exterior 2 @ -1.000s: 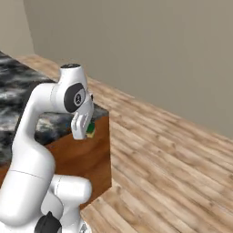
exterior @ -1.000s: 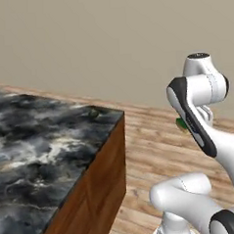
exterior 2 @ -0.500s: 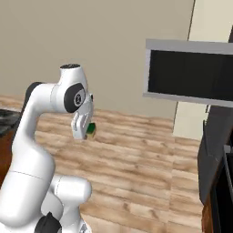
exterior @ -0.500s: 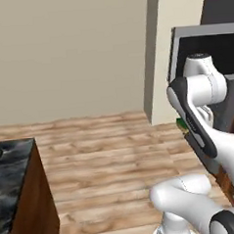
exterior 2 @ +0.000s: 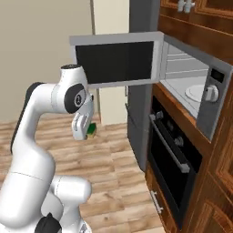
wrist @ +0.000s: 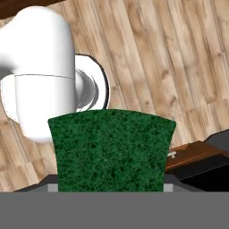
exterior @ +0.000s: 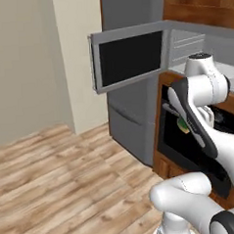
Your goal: Place the sponge inside the microwave to prepare for sanitizing.
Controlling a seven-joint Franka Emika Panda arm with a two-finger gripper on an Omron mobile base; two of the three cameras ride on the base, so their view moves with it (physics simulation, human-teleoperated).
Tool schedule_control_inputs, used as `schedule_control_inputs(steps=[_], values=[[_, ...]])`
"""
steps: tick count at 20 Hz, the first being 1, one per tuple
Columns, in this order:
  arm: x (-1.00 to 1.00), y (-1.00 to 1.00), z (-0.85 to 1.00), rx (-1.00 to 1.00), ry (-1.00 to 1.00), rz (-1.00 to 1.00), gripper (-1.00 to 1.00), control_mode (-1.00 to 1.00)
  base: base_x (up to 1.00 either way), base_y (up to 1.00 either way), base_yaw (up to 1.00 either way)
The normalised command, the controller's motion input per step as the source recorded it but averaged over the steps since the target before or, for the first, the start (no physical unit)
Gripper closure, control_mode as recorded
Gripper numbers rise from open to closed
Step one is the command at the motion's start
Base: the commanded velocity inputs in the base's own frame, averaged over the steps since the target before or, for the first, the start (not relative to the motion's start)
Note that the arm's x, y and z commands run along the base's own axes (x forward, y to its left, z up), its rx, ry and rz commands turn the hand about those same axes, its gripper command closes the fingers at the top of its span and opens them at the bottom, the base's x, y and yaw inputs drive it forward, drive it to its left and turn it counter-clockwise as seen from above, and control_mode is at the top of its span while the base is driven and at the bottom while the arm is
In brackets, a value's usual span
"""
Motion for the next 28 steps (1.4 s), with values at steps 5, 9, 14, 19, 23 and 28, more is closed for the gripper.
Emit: schedule_control_inputs(steps=[5,9,14,19,23,28], values=[[0.00,0.00,0.00,0.00,0.00,0.00,1.00,1.00,-0.02,-0.10,-0.68],[0.00,0.00,0.00,0.00,0.00,0.00,1.00,1.00,0.00,-0.09,-0.66],[0.00,0.00,0.00,0.00,0.00,0.00,1.00,1.00,0.00,-0.12,-0.65],[0.00,0.00,0.00,0.00,0.00,0.00,1.00,1.00,0.00,-0.20,-0.52],[0.00,0.00,0.00,0.00,0.00,0.00,1.00,1.00,0.54,0.07,-0.23],[0.00,0.00,0.00,0.00,0.00,0.00,1.00,1.00,0.75,0.39,-0.19]])
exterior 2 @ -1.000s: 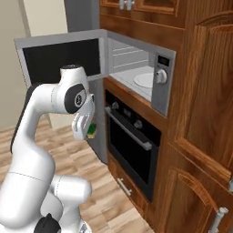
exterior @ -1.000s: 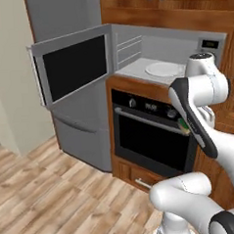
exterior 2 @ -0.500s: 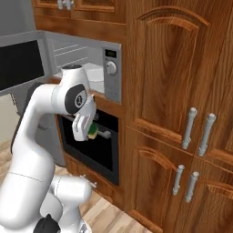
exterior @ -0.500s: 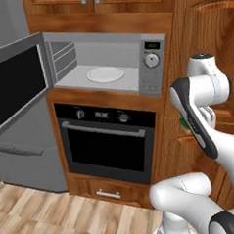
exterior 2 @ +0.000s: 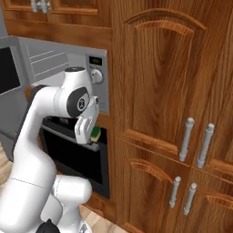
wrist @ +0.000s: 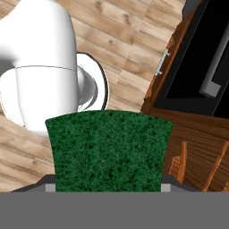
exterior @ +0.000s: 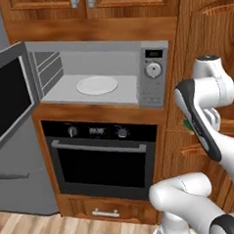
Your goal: Place the sponge inside the microwave to prepare for sanitizing.
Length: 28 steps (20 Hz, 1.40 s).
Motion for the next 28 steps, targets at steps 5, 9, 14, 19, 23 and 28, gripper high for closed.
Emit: schedule_control_inputs(steps=[5,9,14,19,23,28], values=[[0.00,0.00,0.00,0.00,0.00,0.00,1.00,1.00,0.26,0.71,-0.26],[0.00,0.00,0.00,0.00,0.00,0.00,1.00,1.00,0.00,0.66,-0.21],[0.00,0.00,0.00,0.00,0.00,0.00,1.00,1.00,0.00,0.63,-0.19],[0.00,0.00,0.00,0.00,0.00,0.00,1.00,1.00,0.02,0.59,-0.15],[0.00,0.00,0.00,0.00,0.00,0.00,1.00,1.00,0.14,0.47,-0.09],[0.00,0.00,0.00,0.00,0.00,0.00,1.00,1.00,0.32,0.11,-0.02]])
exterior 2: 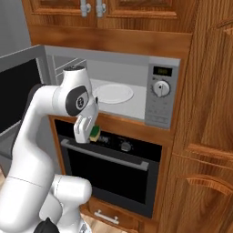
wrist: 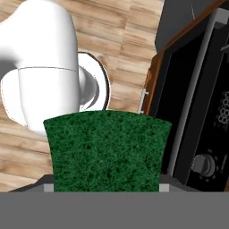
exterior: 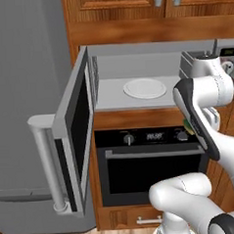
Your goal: Place the sponge inside the microwave to prepare for sanitizing.
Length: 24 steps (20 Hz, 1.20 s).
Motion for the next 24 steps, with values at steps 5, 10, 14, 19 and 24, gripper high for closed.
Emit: schedule_control_inputs(steps=[5,10,14,19,24], values=[[0.00,0.00,0.00,0.00,0.00,0.00,1.00,1.00,0.43,0.00,0.02],[0.00,0.00,0.00,0.00,0.00,0.00,1.00,1.00,0.58,-0.01,0.10],[0.00,0.00,0.00,0.00,0.00,0.00,1.00,1.00,0.37,0.00,0.13],[0.00,0.00,0.00,0.00,0.00,0.00,1.00,1.00,0.16,0.00,0.11],[0.00,0.00,0.00,0.00,0.00,0.00,1.00,1.00,0.05,0.00,0.00]])
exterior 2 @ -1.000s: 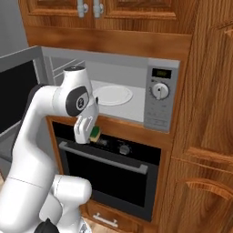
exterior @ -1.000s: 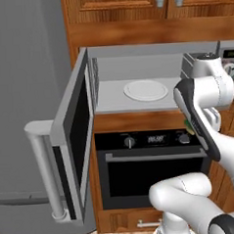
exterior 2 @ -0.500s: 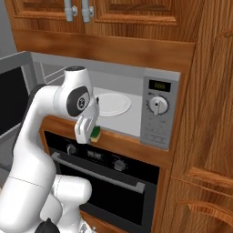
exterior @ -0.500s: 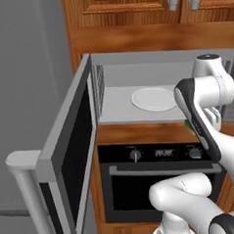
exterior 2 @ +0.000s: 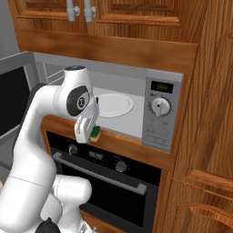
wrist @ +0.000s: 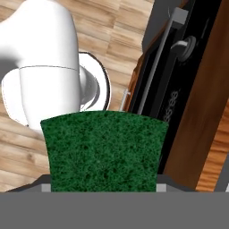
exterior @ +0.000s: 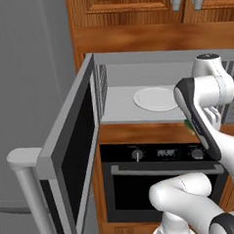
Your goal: Place the sponge inside the microwave to prepare for sanitizing.
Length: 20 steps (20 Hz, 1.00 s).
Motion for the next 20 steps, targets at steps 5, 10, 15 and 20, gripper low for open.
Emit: schedule_control_inputs(steps=[5,10,15,20], values=[[0.00,0.00,0.00,0.00,0.00,0.00,1.00,1.00,0.00,0.00,0.00],[0.00,0.00,0.00,0.00,0.00,0.00,1.00,-1.00,0.00,0.00,0.00],[0.00,-0.01,0.00,0.02,-0.01,-0.18,1.00,-1.00,0.00,0.00,0.00],[0.00,0.00,0.00,0.05,-0.01,-0.28,1.00,-1.00,0.00,0.00,0.00]])
